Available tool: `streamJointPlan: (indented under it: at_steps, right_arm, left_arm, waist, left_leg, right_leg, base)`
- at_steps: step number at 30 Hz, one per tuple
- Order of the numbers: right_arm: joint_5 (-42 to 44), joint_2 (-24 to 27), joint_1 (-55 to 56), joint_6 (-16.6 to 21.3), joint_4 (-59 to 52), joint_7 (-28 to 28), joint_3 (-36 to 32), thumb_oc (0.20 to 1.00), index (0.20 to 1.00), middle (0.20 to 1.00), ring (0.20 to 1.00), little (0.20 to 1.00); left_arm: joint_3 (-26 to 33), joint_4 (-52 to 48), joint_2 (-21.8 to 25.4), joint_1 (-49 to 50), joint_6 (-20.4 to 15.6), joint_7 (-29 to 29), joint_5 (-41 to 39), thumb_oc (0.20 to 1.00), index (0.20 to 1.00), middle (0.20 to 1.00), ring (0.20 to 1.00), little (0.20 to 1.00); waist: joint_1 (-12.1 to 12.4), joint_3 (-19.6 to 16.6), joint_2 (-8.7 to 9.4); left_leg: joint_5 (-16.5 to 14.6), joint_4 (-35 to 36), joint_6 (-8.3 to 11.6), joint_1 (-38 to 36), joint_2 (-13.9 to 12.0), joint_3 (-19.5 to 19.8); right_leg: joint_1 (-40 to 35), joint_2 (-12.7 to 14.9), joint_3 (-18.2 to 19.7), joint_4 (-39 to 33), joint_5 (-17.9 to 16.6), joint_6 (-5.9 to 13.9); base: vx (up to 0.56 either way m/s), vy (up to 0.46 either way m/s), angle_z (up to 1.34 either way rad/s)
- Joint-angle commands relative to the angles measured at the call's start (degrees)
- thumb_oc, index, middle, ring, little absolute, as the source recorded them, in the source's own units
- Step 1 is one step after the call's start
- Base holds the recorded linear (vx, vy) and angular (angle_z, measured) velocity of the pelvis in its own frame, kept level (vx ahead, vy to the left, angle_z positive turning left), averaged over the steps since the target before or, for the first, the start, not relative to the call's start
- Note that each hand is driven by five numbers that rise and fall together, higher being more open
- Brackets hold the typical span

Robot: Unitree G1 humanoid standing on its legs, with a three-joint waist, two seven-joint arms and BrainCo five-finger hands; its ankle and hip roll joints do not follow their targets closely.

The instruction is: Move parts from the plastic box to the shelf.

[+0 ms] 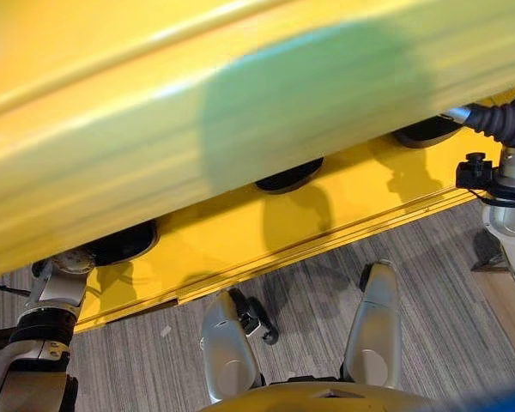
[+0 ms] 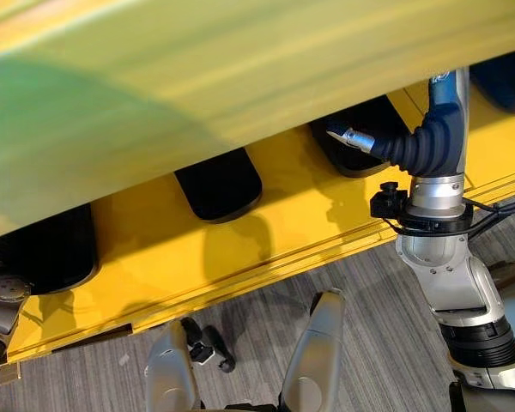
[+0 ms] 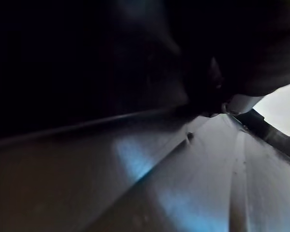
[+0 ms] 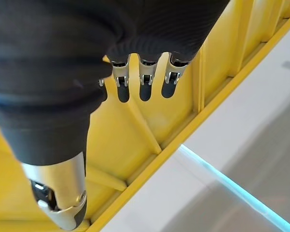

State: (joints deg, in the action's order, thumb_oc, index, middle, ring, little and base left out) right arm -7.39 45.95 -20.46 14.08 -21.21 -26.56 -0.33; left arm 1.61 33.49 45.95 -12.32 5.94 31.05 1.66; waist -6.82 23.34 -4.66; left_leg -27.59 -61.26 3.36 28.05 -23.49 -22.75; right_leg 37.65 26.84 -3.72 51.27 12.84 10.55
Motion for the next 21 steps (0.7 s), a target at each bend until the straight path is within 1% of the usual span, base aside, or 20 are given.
streamJointPlan:
  at_steps: [1, 3, 5, 7, 8, 9, 12, 13, 15, 16, 18, 21]
  right_arm:
    - [1.85, 1.21, -0.77, 1.21, -2.40, -0.10, -3.99, 1.000, 1.000, 1.000, 1.000, 1.000]
    - [1.65, 0.96, -0.77, 0.59, -2.51, -0.22, -3.89, 1.000, 1.000, 1.000, 1.000, 1.000]
    - [1.58, 0.83, -0.56, 0.42, -2.64, -0.18, -3.97, 1.000, 1.000, 1.000, 1.000, 1.000]
    - [1.39, 0.55, -0.04, -0.02, -2.73, -0.11, -4.25, 1.000, 1.000, 1.000, 1.000, 1.000]
    - [0.96, 0.14, 0.25, -0.04, -2.75, -0.01, -4.40, 1.000, 1.000, 1.000, 1.000, 1.000]
    - [0.95, 0.14, 0.25, -0.05, -2.77, -0.01, -4.39, 1.000, 1.000, 1.000, 1.000, 1.000]
    - [0.15, -0.72, 0.05, -0.13, -2.77, 0.00, -4.15, 1.000, 1.000, 1.000, 1.000, 1.000]
    - [0.06, -1.00, 0.42, -0.18, -2.99, -0.15, -4.28, 1.000, 1.000, 1.000, 1.000, 1.000]
    - [-0.05, -1.38, 0.58, -0.17, -2.94, -0.20, -4.32, 1.000, 1.000, 1.000, 1.000, 1.000]
    - [-0.34, -1.71, 0.76, -0.02, -2.93, -0.20, -4.44, 1.000, 1.000, 1.000, 1.000, 1.000]
    - [-0.50, -1.95, 0.92, -0.03, -3.03, -0.24, -4.53, 1.000, 1.000, 1.000, 1.000, 1.000]
    - [-1.06, -2.62, 1.16, -0.36, -3.12, -0.99, -4.16, 1.000, 1.000, 1.000, 1.000, 1.000]
  left_arm:
    - [3.27, -0.44, 2.65, -0.08, -1.80, 1.19, -1.55, 1.000, 1.000, 1.000, 1.000, 1.000]
    - [3.46, -0.64, 1.43, -0.01, -2.69, 1.85, -2.74, 1.000, 1.000, 1.000, 1.000, 1.000]
    - [3.60, -1.01, 1.12, 0.09, -2.51, 1.78, -3.58, 1.000, 1.000, 1.000, 1.000, 1.000]
    - [4.24, -1.22, -0.10, 0.16, -2.60, 1.94, -6.44, 1.000, 1.000, 1.000, 1.000, 1.000]
    - [4.98, -1.17, -0.99, 0.22, -2.54, 2.36, -9.18, 1.000, 1.000, 1.000, 1.000, 1.000]
    - [4.98, -1.17, -0.99, 0.24, -2.55, 2.39, -9.24, 1.000, 1.000, 1.000, 1.000, 1.000]
    - [6.24, -0.36, -2.67, -0.52, -3.63, 2.27, -12.71, 1.000, 1.000, 1.000, 1.000, 1.000]
    - [6.83, -0.79, -3.36, -0.78, -4.11, 3.05, -14.82, 1.000, 1.000, 1.000, 1.000, 1.000]
    - [7.50, -0.87, -4.24, -0.98, -4.29, 3.62, -16.37, 1.000, 1.000, 1.000, 1.000, 1.000]
    - [8.04, -1.18, -4.78, -0.98, -3.92, 4.19, -17.54, 1.000, 1.000, 1.000, 1.000, 1.000]
    - [8.62, -1.44, -5.32, -1.05, -3.62, 4.83, -18.28, 1.000, 1.000, 1.000, 1.000, 1.000]
    - [9.72, -1.70, -6.37, -1.37, -4.25, 7.09, -19.22, 1.000, 1.000, 1.000, 1.000, 1.000]
  waist:
    - [0.71, -0.87, -0.05]
    - [0.70, -0.87, 0.04]
    - [0.66, -0.86, 0.09]
    - [0.63, -0.86, 0.17]
    - [0.62, -0.88, 0.16]
    - [0.61, -0.88, 0.16]
    - [0.55, -0.91, 0.30]
    - [0.53, -0.87, 0.45]
    - [0.57, -0.92, 0.57]
    - [0.58, -0.96, 0.71]
    - [0.62, -1.03, 0.88]
    - [0.77, -1.23, 1.41]
  left_leg:
    - [2.07, 3.71, 0.10, -1.12, 2.49, 3.50]
    - [2.20, 3.71, 0.11, -1.20, 2.44, 3.63]
    - [2.24, 3.77, 0.10, -1.32, 2.41, 3.63]
    - [2.32, 3.95, 0.15, -1.48, 2.45, 3.74]
    - [2.42, 4.09, 0.07, -1.57, 2.47, 3.81]
    - [2.43, 4.10, 0.07, -1.58, 2.48, 3.81]
    - [2.75, 4.72, 0.13, -1.92, 2.38, 3.71]
    - [2.84, 5.01, 0.18, -2.05, 2.32, 3.72]
    - [2.95, 5.22, 0.16, -2.14, 2.26, 3.78]
    - [3.03, 5.42, 0.14, -2.29, 2.19, 3.81]
    - [3.08, 5.66, 0.14, -2.46, 2.14, 3.80]
    - [3.45, 6.29, 0.29, -2.83, 1.68, 3.96]
  right_leg:
    - [-4.61, 0.39, -3.13, 3.88, 3.81, -1.77]
    - [-4.71, 0.05, -3.09, 4.11, 4.25, -1.77]
    - [-4.83, 0.01, -3.14, 4.14, 4.35, -1.81]
    - [-5.00, -0.10, -3.18, 4.09, 4.52, -1.79]
    - [-5.04, -0.12, -3.11, 3.98, 4.44, -1.82]
    - [-5.04, -0.12, -3.11, 3.97, 4.43, -1.82]
    - [-5.16, -0.29, -3.00, 3.71, 4.24, -1.83]
    - [-5.27, -0.37, -3.00, 3.59, 4.27, -1.78]
    - [-5.42, -0.45, -3.00, 3.54, 4.31, -1.82]
    - [-5.55, -0.57, -3.02, 3.52, 4.37, -1.83]
    - [-5.76, -0.66, -3.12, 3.42, 4.43, -1.83]
    - [-6.24, -0.95, -3.30, 3.16, 4.51, -1.85]
  base:
    - [0.01, -0.032, -0.05]
    - [0.02, -0.031, -0.04]
    - [0.00, 0.000, 0.00]
    - [0.01, -0.018, 0.00]
    - [0.00, 0.000, 0.00]
    - [0.00, 0.000, 0.00]
    - [0.00, -0.033, -0.01]
    - [0.00, -0.052, -0.01]
    - [0.01, -0.047, -0.01]
    - [0.01, -0.056, -0.01]
    - [0.01, -0.058, -0.01]
    - [0.02, -0.065, -0.02]
